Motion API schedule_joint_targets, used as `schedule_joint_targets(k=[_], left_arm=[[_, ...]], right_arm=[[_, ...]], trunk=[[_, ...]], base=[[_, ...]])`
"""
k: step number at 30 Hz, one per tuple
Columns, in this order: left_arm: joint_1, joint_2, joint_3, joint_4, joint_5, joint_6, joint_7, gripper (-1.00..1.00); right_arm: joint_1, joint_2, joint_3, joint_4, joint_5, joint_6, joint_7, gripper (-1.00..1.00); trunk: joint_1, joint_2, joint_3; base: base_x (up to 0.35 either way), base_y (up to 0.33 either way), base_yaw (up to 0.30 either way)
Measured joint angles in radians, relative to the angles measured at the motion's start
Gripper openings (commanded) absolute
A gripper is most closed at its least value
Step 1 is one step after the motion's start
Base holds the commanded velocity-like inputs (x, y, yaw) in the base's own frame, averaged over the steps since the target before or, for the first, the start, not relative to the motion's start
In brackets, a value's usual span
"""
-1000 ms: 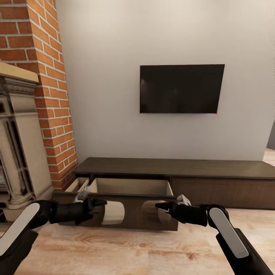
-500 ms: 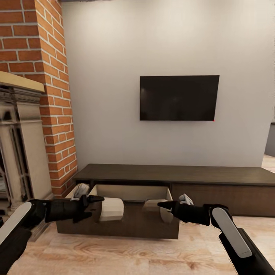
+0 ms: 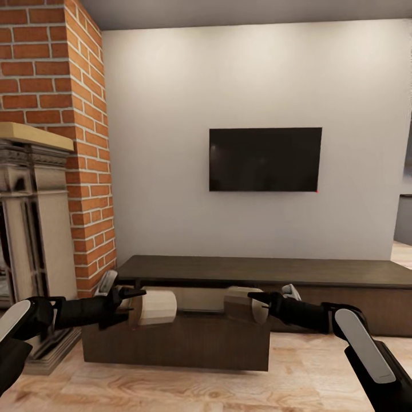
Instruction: Place each of the two pumpkins and all three candles from the living room inside a cabinet in the living room (use any cabinet), then make sure every cabinet is closed, and position the cauldron so it is next to a table in the living room.
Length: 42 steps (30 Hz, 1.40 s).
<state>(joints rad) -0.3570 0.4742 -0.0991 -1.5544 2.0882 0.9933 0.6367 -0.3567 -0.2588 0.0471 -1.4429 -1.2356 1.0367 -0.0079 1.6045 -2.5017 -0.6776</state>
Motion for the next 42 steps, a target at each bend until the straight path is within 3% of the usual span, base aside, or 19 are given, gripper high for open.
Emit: schedule_joint_targets(k=[10, 20, 29, 42], left_arm=[[0.0, -0.001, 0.0, 0.001, 0.0, 0.0, 0.0, -1.0], [0.0, -0.001, -0.001, 0.0, 0.0, 0.0, 0.0, -1.0], [0.0, -0.001, 0.0, -0.002, -0.001, 0.001, -0.001, -1.0], [0.0, 0.0, -0.002, -0.002, 0.001, 0.001, -0.001, -1.0]], right_arm=[[0.0, 0.002, -0.004, 0.0, 0.0, 0.001, -0.009, -1.0], [0.0, 0.002, -0.004, -0.008, -0.001, 0.001, -0.007, -1.0], [0.0, 0.002, -0.004, -0.006, 0.0, 0.0, -0.001, -1.0], [0.0, 0.008, -0.004, -0.005, 0.002, 0.0, -0.003, -1.0]], trunk=[[-0.006, 0.006, 0.038], [-0.044, 0.076, 0.07], [-0.079, 0.139, 0.098], [-0.079, 0.139, 0.098]], base=[[0.0, 0.0, 0.0], [0.0, 0.0, -0.013], [0.0, 0.0, -0.217], [0.0, 0.061, -0.017]])
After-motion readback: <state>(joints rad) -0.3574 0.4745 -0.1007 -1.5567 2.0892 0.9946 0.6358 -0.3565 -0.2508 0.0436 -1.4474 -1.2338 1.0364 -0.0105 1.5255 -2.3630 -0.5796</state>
